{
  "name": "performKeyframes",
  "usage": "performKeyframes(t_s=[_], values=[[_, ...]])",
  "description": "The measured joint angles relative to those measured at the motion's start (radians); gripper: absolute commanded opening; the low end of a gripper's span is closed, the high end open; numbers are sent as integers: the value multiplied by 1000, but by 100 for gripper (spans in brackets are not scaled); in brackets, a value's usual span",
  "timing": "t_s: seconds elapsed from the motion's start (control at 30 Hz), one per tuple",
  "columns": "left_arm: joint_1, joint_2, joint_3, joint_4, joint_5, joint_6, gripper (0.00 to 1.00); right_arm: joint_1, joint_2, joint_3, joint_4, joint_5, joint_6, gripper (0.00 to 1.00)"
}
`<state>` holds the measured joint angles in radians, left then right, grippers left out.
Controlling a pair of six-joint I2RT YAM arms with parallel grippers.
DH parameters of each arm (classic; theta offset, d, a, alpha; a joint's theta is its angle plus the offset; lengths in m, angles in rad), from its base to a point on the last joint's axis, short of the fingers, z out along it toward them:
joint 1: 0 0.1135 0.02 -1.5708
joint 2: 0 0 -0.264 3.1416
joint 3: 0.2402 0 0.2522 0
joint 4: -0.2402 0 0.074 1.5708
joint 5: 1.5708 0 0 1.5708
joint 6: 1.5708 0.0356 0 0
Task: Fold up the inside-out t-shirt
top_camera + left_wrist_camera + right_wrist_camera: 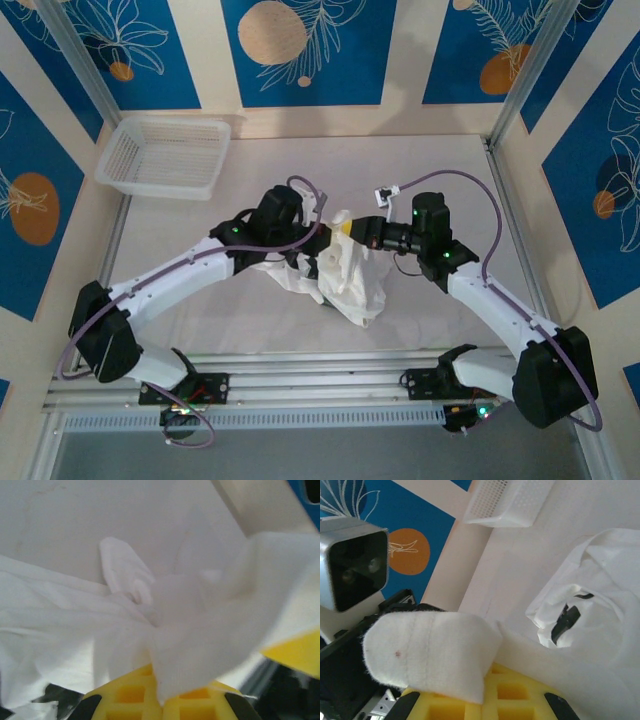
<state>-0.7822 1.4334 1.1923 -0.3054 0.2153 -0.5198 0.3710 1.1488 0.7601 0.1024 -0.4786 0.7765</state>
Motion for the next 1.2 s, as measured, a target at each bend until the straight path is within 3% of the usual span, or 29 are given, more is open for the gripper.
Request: performKeyframes(t_s=[0.2,0.3,0.37,0.43,0.47,0.53,0.6,0.67,0.73,0.8,0.9,1.2], values=[[112,-23,-73,158,286,-119,0,-218,191,77,-100,-219,-117,10],[135,-23,-91,172,357,-137,0,-317,302,108,-216,-295,-172,26],[137,-22,-97,187,388,-141,0,-329,306,107,-282,-305,-184,31],[137,-16,-106,211,416,-146,0,-311,244,94,-330,-277,-174,31],[137,-7,-109,220,426,-151,0,-304,198,78,-341,-249,-158,28],[137,26,-119,251,449,-163,0,-285,18,10,-368,-150,-77,12],[137,63,-132,277,465,-181,0,-245,-168,-59,-376,-45,14,9],[137,97,-140,288,476,-192,0,-118,-325,-117,-377,85,112,9],[137,122,-140,296,483,-205,0,61,-411,-147,-377,204,214,16],[137,129,-140,301,488,-209,0,191,-401,-150,-366,300,300,28],[137,129,-139,317,492,-214,0,282,-295,-149,-312,398,407,36],[137,129,-139,325,495,-216,0,266,16,-115,-166,552,499,39]])
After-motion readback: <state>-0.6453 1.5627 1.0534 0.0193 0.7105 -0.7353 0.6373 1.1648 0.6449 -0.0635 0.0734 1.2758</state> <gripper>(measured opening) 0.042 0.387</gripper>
